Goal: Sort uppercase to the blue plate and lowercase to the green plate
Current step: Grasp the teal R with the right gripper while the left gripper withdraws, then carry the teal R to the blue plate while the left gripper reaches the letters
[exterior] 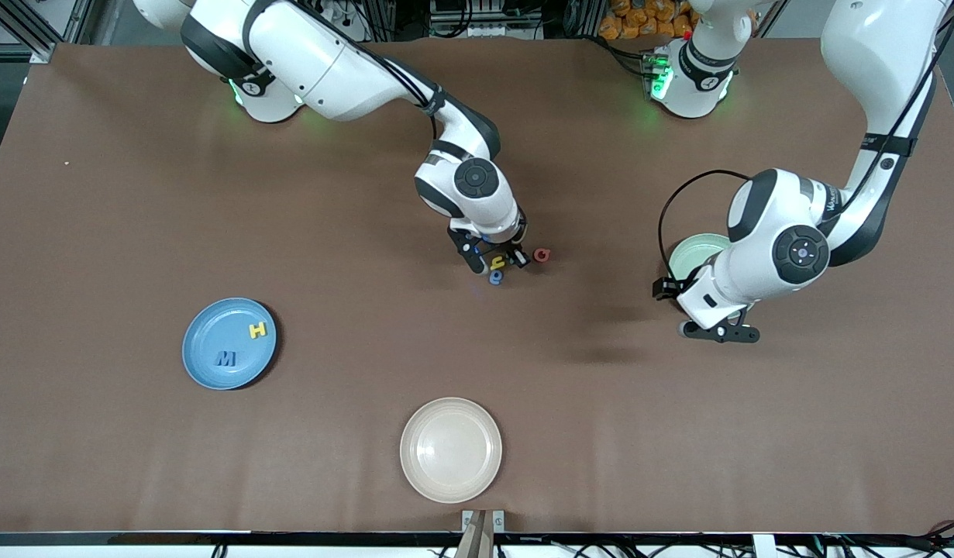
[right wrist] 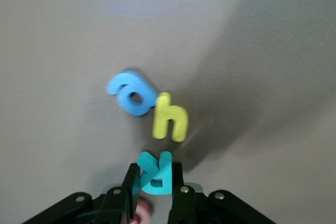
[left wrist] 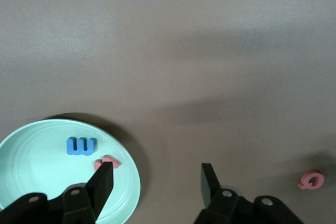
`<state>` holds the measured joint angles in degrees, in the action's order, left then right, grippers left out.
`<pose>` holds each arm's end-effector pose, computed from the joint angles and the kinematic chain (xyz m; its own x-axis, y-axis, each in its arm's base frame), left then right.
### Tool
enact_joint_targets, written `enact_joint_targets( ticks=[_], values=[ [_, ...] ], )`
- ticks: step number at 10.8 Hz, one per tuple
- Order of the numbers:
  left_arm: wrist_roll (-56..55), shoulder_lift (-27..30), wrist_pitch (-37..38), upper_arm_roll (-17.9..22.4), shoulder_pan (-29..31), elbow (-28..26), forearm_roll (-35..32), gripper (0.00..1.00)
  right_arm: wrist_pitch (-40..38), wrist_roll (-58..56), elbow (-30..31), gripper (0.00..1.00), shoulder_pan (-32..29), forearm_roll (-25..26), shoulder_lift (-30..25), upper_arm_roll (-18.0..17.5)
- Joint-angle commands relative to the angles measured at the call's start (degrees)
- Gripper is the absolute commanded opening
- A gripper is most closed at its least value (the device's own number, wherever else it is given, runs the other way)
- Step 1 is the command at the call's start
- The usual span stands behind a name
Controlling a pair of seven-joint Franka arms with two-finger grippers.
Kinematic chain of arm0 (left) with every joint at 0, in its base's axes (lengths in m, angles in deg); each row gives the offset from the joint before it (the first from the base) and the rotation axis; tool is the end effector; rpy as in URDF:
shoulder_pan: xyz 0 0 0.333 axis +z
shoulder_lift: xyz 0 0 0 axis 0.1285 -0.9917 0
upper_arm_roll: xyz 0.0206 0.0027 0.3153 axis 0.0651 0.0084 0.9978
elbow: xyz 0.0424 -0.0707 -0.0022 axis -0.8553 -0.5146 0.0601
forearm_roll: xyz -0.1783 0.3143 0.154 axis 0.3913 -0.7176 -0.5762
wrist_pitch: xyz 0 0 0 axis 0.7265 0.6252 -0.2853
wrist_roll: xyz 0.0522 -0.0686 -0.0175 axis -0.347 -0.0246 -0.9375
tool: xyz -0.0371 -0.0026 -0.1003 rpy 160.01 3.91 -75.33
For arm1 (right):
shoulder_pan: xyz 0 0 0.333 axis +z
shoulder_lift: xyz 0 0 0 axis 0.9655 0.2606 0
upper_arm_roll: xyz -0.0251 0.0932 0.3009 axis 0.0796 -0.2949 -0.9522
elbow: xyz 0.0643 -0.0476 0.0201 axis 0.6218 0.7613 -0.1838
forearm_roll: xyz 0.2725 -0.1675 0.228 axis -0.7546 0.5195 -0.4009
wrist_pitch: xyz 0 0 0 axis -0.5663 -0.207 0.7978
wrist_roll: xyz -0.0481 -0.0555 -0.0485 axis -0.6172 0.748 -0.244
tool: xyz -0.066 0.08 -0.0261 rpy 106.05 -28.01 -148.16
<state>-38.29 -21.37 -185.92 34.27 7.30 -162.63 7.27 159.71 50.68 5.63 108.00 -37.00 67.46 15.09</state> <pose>0.6003 -0.1586 0.3069 0.9853 -0.1101 -0.1310 -0.1012 -0.9922 0.0729 0.4583 0.5659 0.1943 0.5140 -0.8355 -0.1940 -0.8577 -0.5033 -0.1048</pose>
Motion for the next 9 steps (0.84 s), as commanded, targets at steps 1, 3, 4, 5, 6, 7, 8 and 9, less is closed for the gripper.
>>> enact_joint_targets(
  ticks=[1, 3, 4, 5, 6, 7, 8, 9],
  values=[
    [-0.2, 1.1, 0.5, -0.2, -0.2, -0.1, 1.1, 0.75, -8.9, -3.0, -0.8, 0.00, -2.1, 0.3, -4.8, -0.5],
    [1.1, 1.2, 0.4, -1.1, -0.1, -0.1, 0.9, 0.71, -14.4, -10.9, -0.5, 0.00, -5.9, -1.8, -8.9, -1.4],
    [1.7, 1.2, 0.1, -2.3, -0.3, -0.1, 0.5, 0.71, -16.5, -16.9, -0.1, 0.00, -8.2, -3.7, -11.2, -1.3],
    [1.8, 1.2, -0.4, -3.8, -0.2, -0.2, 0.4, 0.71, -19.6, -24.0, 0.0, 0.00, -10.1, -5.8, -13.3, -0.7],
    [1.9, 1.1, -0.8, -4.5, -0.4, -0.2, -0.4, 0.71, -23.7, -32.6, 1.2, 0.00, -12.5, -8.0, -16.1, 0.8],
    [1.9, 0.6, -1.8, -7.3, -1.2, -0.2, -2.6, 0.68, -26.2, -42.3, 3.2, 0.00, -15.3, -11.2, -19.3, 2.5],
    [1.9, 0.3, -3.3, -8.3, -2.7, -0.5, -4.2, 0.67, -28.9, -52.2, 4.5, 0.00, -18.0, -14.0, -21.5, 4.5],
    [2.0, 0.0, -3.8, -8.4, -5.5, -0.6, -6.2, 0.67, -32.3, -62.4, 4.6, 0.00, -20.5, -15.2, -22.6, 6.2]
  ],
)
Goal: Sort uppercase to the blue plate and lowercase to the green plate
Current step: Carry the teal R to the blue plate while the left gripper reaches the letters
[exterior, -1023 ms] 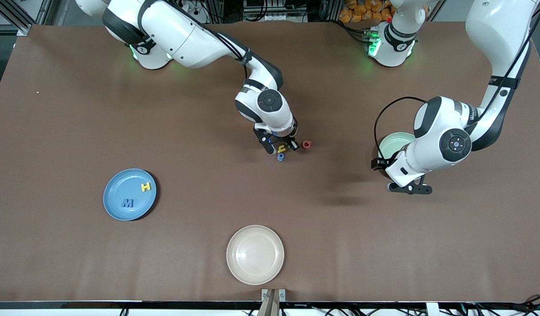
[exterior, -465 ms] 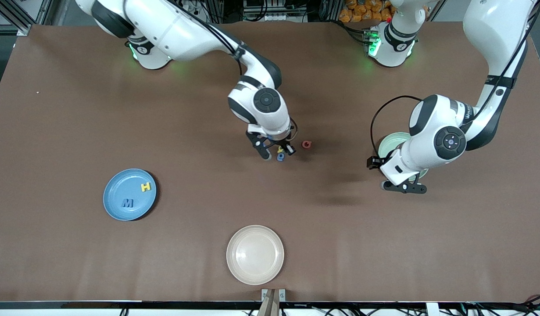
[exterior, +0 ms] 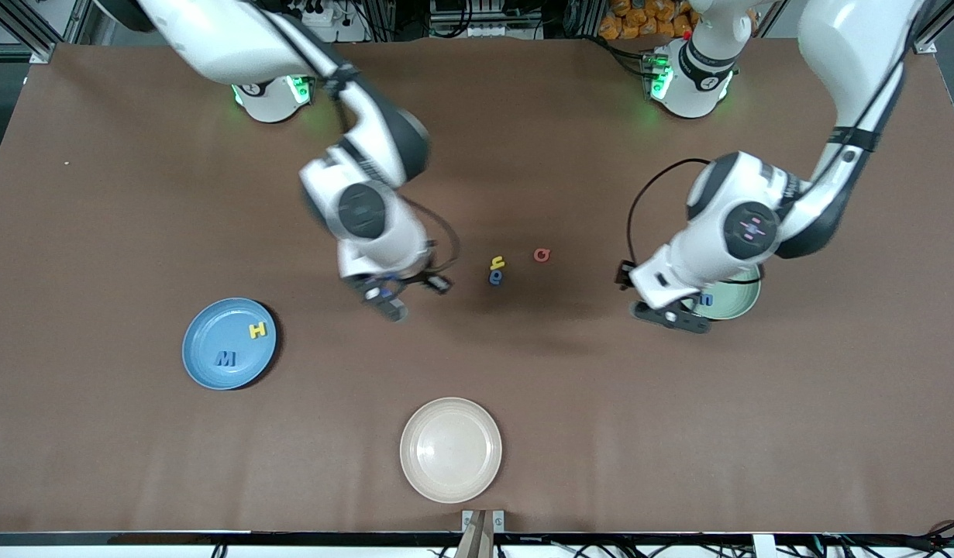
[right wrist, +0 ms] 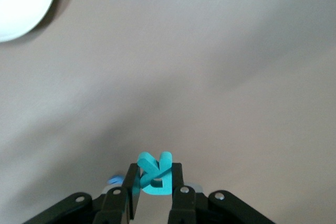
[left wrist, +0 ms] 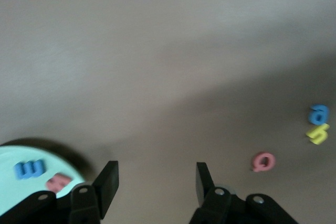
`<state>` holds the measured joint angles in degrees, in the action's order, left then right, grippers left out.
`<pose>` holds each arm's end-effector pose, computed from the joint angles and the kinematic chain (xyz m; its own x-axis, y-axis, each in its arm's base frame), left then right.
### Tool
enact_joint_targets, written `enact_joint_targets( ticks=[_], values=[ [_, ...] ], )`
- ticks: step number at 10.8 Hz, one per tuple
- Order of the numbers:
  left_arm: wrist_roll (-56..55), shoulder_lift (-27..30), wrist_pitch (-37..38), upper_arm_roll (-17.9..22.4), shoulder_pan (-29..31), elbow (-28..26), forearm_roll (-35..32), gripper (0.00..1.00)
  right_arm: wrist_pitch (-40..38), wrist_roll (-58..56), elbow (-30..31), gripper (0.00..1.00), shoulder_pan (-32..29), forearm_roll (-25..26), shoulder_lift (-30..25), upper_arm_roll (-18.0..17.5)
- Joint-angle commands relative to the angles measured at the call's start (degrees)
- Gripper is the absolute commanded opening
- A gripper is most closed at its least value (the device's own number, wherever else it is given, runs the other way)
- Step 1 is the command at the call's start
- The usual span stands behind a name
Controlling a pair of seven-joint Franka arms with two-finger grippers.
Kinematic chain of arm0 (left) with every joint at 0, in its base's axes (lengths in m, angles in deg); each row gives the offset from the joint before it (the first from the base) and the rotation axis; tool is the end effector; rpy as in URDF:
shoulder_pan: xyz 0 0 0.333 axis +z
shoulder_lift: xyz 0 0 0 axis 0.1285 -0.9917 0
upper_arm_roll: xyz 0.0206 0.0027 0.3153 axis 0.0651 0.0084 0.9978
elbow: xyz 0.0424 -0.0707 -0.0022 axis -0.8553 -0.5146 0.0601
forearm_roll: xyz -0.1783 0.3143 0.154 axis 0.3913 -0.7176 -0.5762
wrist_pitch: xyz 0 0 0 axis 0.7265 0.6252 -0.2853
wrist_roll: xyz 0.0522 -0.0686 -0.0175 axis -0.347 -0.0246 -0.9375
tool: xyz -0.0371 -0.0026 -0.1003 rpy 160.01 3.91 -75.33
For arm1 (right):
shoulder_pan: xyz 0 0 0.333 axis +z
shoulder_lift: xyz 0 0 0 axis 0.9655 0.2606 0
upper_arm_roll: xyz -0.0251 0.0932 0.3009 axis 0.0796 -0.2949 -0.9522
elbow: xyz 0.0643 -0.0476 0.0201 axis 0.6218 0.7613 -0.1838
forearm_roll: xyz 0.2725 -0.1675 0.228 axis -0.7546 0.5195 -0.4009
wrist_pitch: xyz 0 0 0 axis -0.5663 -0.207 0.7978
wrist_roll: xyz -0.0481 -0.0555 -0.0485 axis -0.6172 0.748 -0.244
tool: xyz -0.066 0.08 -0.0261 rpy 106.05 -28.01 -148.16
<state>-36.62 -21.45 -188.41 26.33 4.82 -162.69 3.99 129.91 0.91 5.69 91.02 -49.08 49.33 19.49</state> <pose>0.5706 -0.2581 0.3289 0.9416 -0.3333 -0.0487 -0.3278 -0.9400 0.0951 0.5933 0.3552 0.3542 0.8254 -0.5369 -0.1747 -0.5457 -0.8380 -0.0027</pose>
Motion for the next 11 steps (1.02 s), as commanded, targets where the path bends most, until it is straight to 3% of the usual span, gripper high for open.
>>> enact_joint_targets(
  ticks=[1, 6, 9, 11],
  values=[
    [0.3, 0.0, -2.2, -0.5, -5.2, -0.7, -6.3, 0.68, -4.4, -19.8, 4.6, 0.00, -4.1, -3.2, -5.0, 5.2],
    [3.5, -1.2, -11.9, -0.5, -10.3, -3.6, -9.2, 0.69, -3.7, -45.7, 9.3, 0.00, -7.9, -3.2, -4.7, 17.3],
    [3.7, -4.8, -15.7, -0.5, -15.5, -3.0, -12.5, 0.67, 6.9, -54.1, 15.2, 0.00, -12.4, -3.2, -3.7, 17.8],
    [3.5, -6.6, -16.6, -0.5, -20.1, -1.8, -13.0, 0.67, 10.4, -55.0, 15.5, 0.00, -12.9, -3.2, -1.6, 17.9]
  ],
)
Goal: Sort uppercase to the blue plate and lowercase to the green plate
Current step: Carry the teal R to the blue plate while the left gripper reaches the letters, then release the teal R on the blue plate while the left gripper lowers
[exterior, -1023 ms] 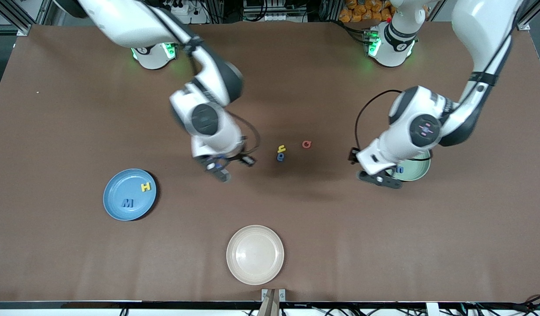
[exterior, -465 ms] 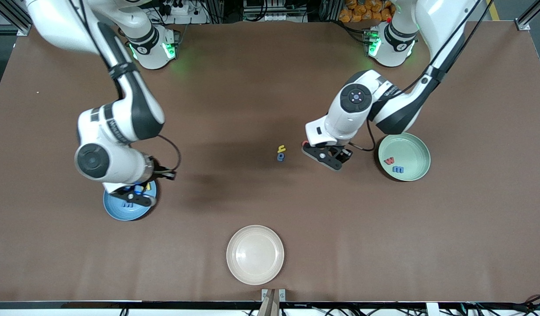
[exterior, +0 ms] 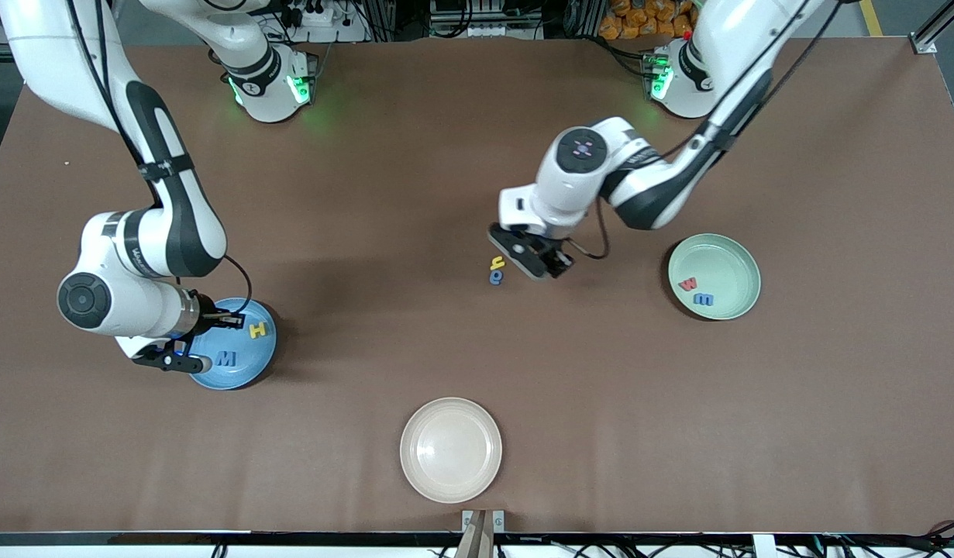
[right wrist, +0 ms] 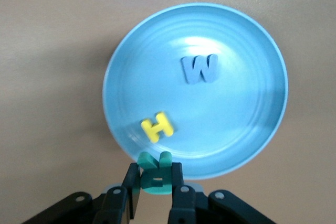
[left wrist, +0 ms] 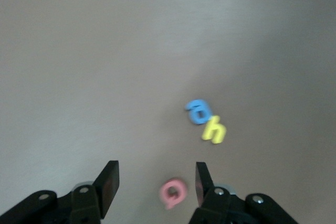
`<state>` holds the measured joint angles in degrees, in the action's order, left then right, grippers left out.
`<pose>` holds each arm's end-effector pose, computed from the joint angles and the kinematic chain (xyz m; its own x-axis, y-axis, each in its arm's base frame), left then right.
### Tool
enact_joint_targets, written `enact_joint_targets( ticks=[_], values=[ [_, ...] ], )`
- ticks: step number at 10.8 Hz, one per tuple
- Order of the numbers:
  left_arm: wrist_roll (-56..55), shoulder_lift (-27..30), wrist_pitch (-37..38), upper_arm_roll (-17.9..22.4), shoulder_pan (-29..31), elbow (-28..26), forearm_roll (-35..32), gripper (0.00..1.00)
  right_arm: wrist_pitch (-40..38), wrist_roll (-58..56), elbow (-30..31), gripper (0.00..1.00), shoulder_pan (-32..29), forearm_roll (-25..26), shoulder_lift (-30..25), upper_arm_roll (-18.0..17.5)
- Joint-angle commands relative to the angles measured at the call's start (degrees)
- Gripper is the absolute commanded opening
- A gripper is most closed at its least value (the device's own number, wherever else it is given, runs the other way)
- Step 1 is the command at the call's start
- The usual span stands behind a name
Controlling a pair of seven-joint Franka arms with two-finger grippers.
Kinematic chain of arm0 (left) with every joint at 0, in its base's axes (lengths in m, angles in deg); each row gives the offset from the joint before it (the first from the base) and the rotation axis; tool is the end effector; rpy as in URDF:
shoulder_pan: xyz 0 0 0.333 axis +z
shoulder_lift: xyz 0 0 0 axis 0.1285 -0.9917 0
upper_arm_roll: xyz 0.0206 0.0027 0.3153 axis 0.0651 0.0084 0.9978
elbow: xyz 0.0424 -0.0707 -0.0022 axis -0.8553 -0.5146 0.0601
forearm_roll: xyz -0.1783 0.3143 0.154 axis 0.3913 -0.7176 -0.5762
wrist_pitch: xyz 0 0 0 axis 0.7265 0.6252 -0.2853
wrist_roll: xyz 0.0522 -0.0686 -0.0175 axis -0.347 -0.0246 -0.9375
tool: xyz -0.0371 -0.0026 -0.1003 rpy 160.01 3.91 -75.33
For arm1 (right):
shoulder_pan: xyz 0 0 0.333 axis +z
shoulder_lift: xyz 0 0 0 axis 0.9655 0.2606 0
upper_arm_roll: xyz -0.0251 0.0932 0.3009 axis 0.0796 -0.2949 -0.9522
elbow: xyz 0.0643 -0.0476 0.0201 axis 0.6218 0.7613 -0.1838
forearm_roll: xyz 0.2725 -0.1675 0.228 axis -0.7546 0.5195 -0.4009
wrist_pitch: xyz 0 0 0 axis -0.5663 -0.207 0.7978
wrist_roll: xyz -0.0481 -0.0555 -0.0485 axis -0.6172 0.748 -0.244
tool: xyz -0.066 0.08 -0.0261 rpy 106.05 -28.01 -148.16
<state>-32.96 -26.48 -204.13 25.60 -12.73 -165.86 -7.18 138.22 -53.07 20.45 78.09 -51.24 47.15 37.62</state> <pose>0.4638 -0.4368 0.2893 0.6598 -0.7377 0.1427 -0.7494 -0.6599 0.0535 0.6417 0.0313 0.2634 0.9726 -0.1585 -0.1702 -0.1598 -0.9871 0.0063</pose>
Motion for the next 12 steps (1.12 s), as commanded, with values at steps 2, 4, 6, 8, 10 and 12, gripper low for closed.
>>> enact_joint_targets(
  ticks=[2, 4, 6, 8, 10, 12],
  values=[
    [0.0, -4.5, -2.1, 0.3, -3.9, 1.7, -7.4, 0.65, 3.5, -1.0, 0.8, 0.39, 0.0, -1.0, 1.7, -0.3],
    [0.2, -7.5, -4.2, 0.3, -4.0, 1.8, -12.2, 0.64, 3.2, -1.0, 0.8, 1.00, -0.3, -1.0, 1.6, -0.3],
    [0.3, -9.3, -4.4, 0.3, -4.1, 2.4, -15.4, 0.64, 2.9, -0.8, 0.8, 1.00, -0.3, -1.1, 1.2, -0.3],
    [0.3, -9.8, -5.2, 0.4, -4.7, 2.5, -16.4, 0.63, 2.9, -0.4, 0.8, 1.00, -0.3, -1.1, 1.2, -0.4],
    [0.3, -10.8, -5.8, 0.5, -5.4, 2.4, -17.6, 0.62, 2.9, -0.4, 0.8, 1.00, -0.2, -1.1, 1.3, -0.3],
    [-0.3, -12.1, -6.5, 0.6, -5.6, 2.3, -19.6, 0.62, 2.9, -0.4, 0.8, 1.00, -0.2, -1.1, 1.3, -0.3]
  ],
)
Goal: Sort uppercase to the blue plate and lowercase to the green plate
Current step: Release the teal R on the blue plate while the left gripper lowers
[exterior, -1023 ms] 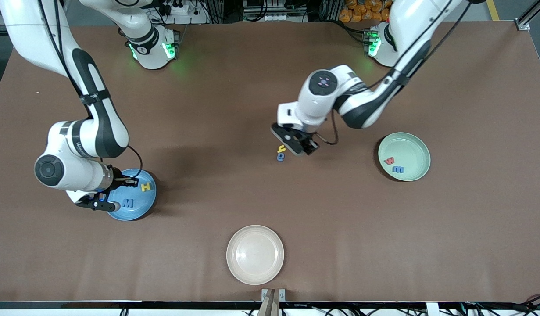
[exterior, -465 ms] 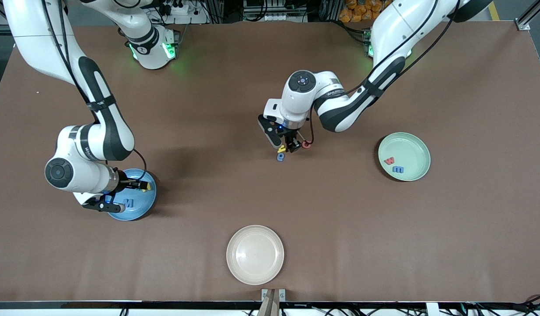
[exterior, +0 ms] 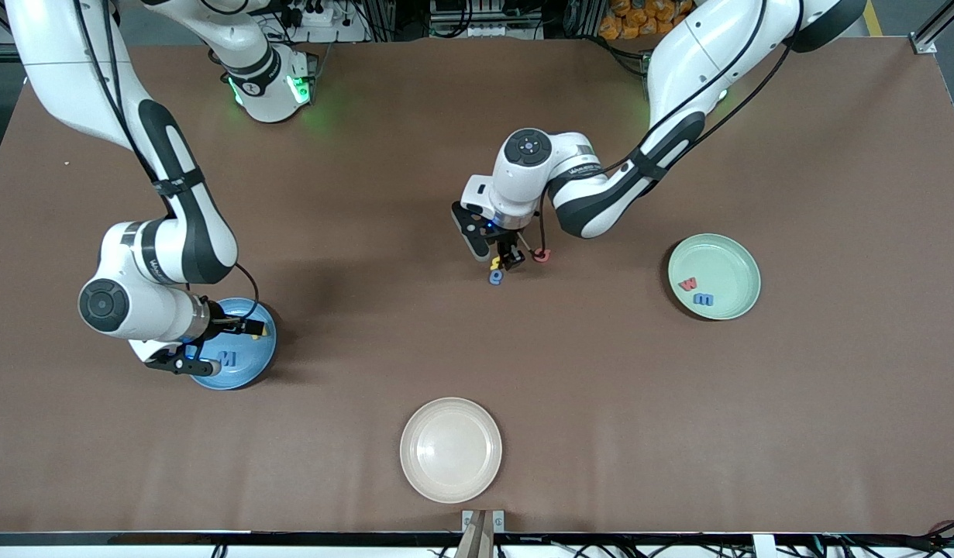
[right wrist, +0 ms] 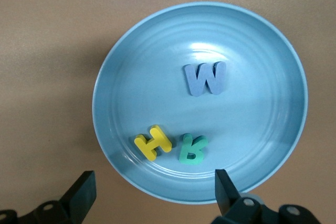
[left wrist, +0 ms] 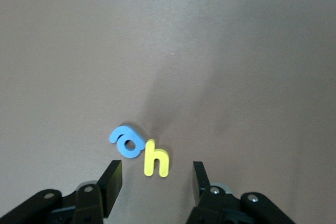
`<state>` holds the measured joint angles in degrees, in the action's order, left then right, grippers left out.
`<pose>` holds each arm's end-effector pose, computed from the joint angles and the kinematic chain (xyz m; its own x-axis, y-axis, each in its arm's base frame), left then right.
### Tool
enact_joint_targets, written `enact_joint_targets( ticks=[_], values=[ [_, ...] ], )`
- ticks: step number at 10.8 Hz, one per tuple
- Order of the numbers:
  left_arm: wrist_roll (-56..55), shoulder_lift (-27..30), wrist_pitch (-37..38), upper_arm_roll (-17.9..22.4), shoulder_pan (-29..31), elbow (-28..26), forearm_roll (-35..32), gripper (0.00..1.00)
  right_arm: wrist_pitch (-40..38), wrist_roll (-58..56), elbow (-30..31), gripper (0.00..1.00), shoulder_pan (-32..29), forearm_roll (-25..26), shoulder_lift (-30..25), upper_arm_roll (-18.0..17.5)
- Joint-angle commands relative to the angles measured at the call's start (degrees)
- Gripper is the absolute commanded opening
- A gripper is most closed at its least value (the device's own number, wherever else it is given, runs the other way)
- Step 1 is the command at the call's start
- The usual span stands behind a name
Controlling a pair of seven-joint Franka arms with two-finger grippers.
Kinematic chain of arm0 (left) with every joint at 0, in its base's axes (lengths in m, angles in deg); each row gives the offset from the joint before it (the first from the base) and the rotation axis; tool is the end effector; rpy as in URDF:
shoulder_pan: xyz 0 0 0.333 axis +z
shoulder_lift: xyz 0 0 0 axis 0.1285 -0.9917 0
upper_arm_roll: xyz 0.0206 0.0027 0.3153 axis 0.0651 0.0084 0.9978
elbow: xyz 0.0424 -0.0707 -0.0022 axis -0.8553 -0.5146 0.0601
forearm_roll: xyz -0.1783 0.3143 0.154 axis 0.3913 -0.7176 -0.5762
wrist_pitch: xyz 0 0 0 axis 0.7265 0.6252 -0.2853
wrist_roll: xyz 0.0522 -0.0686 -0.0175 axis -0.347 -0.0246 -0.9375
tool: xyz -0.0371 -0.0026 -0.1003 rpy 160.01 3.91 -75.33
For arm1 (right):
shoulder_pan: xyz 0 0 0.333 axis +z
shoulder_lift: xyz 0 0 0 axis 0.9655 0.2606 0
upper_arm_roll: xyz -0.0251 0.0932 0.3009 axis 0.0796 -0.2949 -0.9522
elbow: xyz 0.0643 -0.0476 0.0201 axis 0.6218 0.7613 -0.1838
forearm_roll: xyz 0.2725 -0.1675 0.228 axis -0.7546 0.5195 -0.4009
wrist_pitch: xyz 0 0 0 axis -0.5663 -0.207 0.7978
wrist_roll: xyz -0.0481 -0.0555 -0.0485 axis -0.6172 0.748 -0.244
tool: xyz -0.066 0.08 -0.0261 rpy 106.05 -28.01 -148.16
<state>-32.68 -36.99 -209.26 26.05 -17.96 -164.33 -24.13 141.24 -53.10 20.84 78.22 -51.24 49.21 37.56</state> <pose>0.4219 -0.4826 0.2145 0.4175 -0.8939 0.1629 -0.9046 -0.4259 -0.0188 0.6429 0.0331 0.2411 0.9746 -0.1563 -0.1604 -0.1575 -0.9875 0.0053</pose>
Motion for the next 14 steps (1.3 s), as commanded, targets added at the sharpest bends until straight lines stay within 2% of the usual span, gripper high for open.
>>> enact_joint_targets(
  ticks=[1, 9, 14],
  values=[
    [-0.7, -1.7, -1.6, 0.3, -0.6, 0.5, -3.2, 0.62, -0.2, -0.3, 0.4, 1.00, -0.3, -1.1, -0.8, -0.2],
    [-0.7, -3.2, -1.6, 2.0, -0.8, -0.3, -7.5, 0.62, -0.3, -0.1, 0.4, 1.00, -0.2, -1.1, -0.8, -0.3],
    [-1.1, -4.0, -1.6, 2.4, -1.7, 0.2, -7.4, 0.61, -0.4, -0.1, 0.5, 1.00, -0.2, -1.1, -0.8, -0.3]
  ],
)
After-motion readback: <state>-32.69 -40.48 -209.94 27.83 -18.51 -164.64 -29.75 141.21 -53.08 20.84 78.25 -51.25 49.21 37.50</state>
